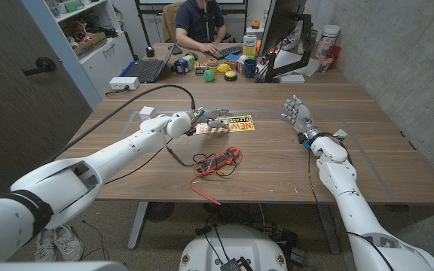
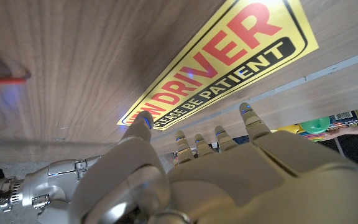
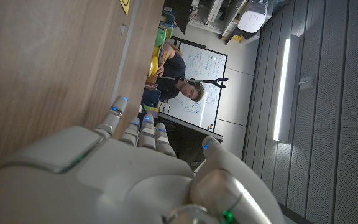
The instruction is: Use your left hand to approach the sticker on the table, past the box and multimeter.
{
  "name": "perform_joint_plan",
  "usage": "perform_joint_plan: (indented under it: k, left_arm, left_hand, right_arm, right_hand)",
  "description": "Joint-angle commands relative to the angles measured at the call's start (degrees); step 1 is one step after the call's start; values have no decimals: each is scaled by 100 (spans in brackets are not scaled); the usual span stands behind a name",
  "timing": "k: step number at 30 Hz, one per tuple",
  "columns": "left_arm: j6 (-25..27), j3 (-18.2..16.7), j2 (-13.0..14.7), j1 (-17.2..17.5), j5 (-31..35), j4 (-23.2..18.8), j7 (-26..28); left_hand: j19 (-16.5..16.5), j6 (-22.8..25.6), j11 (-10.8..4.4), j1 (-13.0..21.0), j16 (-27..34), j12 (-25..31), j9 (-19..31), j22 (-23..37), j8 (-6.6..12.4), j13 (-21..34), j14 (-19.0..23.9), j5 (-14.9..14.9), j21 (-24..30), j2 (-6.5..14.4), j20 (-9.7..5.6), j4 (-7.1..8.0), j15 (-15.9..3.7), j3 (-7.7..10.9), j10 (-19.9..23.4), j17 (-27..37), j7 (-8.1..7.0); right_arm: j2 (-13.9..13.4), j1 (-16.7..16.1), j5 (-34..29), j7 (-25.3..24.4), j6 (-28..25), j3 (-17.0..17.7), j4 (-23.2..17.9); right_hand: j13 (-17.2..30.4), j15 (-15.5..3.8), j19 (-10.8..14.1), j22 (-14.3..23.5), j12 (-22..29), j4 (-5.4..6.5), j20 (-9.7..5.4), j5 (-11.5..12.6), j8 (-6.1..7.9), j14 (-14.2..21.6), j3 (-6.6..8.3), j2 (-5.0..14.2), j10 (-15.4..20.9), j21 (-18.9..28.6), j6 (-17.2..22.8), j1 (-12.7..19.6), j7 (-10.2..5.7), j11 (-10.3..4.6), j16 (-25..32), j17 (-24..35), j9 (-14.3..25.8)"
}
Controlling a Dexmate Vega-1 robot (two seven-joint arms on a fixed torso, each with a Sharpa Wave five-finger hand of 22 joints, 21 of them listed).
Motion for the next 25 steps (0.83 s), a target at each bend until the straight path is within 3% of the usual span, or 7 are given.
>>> perform_joint_plan:
  k: [1,25]
  left_arm:
    - [-81,32,-40,-63,-3,104,20]
    - [-245,145,-188,-270,-25,476,37]
  left_hand:
    - [-20,59,-12,63,-25,-21,10,5,45,19,-46,-35,-3,-9,-21,-1,-327,37,-6,9,-21]
    - [-29,107,-10,90,-27,-41,6,5,35,23,-35,-91,-7,5,-44,8,-347,12,-23,13,-22]
  right_arm:
    - [12,35,-19,-21,17,-12,59]
    - [38,248,-26,14,88,-23,384]
  right_hand:
    - [27,13,-83,20,26,-16,-37,17,44,14,-31,16,11,-37,34,-40,2,4,-8,16,30]
    - [27,6,-69,21,22,-14,-35,27,38,17,-47,12,12,-85,28,-58,0,7,-23,16,30]
